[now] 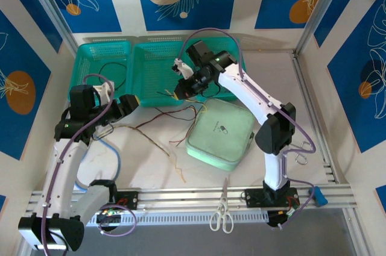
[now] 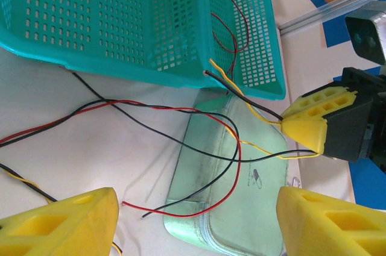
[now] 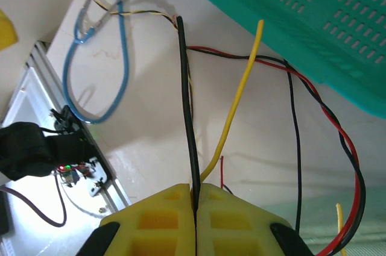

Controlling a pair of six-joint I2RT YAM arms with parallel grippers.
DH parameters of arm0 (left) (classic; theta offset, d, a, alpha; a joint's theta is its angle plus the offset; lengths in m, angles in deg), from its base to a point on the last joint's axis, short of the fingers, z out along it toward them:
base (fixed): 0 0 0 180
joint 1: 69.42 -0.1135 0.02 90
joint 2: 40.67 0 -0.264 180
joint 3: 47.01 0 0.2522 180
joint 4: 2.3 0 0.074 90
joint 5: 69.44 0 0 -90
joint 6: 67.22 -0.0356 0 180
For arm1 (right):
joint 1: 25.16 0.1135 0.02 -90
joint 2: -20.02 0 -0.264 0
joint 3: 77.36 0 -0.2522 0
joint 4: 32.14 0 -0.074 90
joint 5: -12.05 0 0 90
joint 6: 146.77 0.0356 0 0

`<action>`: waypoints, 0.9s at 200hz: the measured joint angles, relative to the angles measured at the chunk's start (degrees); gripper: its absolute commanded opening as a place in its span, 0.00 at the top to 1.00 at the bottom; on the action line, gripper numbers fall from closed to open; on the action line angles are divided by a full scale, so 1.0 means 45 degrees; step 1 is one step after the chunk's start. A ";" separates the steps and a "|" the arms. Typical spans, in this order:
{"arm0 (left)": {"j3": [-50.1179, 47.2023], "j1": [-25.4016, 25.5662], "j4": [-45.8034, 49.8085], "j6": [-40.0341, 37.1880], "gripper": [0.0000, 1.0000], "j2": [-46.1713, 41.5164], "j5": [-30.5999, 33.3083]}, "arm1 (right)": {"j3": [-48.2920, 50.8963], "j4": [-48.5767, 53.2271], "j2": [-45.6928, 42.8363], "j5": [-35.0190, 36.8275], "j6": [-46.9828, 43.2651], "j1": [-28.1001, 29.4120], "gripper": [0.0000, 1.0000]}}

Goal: Untangle the cables

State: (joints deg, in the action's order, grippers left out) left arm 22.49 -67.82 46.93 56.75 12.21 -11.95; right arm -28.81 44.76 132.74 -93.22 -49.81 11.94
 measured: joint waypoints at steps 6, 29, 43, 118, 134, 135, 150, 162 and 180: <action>0.0000 0.0000 0.0000 0.0000 0.30 0.0000 0.0000 | -0.0233 0.0262 0.0136 0.0078 -0.0087 -0.0015 1.00; -0.0010 0.0000 0.0000 0.0000 0.28 0.0000 0.0010 | -0.0529 0.1025 0.0393 0.0529 -0.0345 -0.0044 1.00; -0.0024 0.0000 0.0010 0.0000 0.27 0.0000 0.0034 | -0.0777 0.1564 0.0651 0.0845 -0.0471 -0.0063 1.00; -0.0083 0.0000 0.0024 0.0000 0.26 0.0000 0.0136 | -0.0797 0.2744 0.1161 0.0510 -0.0651 -0.0656 1.00; -0.0083 0.0000 0.0019 0.0000 0.26 -0.0005 0.0141 | -0.1525 0.3157 0.1195 0.0792 -0.0767 -0.0597 1.00; -0.0083 0.0000 0.0024 0.0000 0.26 -0.0005 0.0136 | -0.1554 0.3167 0.1190 0.0801 -0.0772 -0.0593 1.00; -0.0083 0.0000 0.0019 0.0000 0.26 0.0000 0.0141 | -0.2089 0.3279 0.1127 0.0996 -0.0811 -0.0476 1.00; -0.0083 0.0000 0.0019 0.0000 0.26 -0.0005 0.0136 | -0.2433 0.3201 0.1015 0.1088 -0.0806 -0.0311 1.00; -0.0083 0.0000 0.0019 0.0000 0.26 0.0000 0.0136 | -0.2953 0.3075 0.0743 0.1078 -0.0792 0.0000 1.00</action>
State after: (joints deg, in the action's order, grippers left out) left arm 22.12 -67.82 47.01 56.75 12.21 -11.34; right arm -42.10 58.59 136.09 -88.36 -53.37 11.94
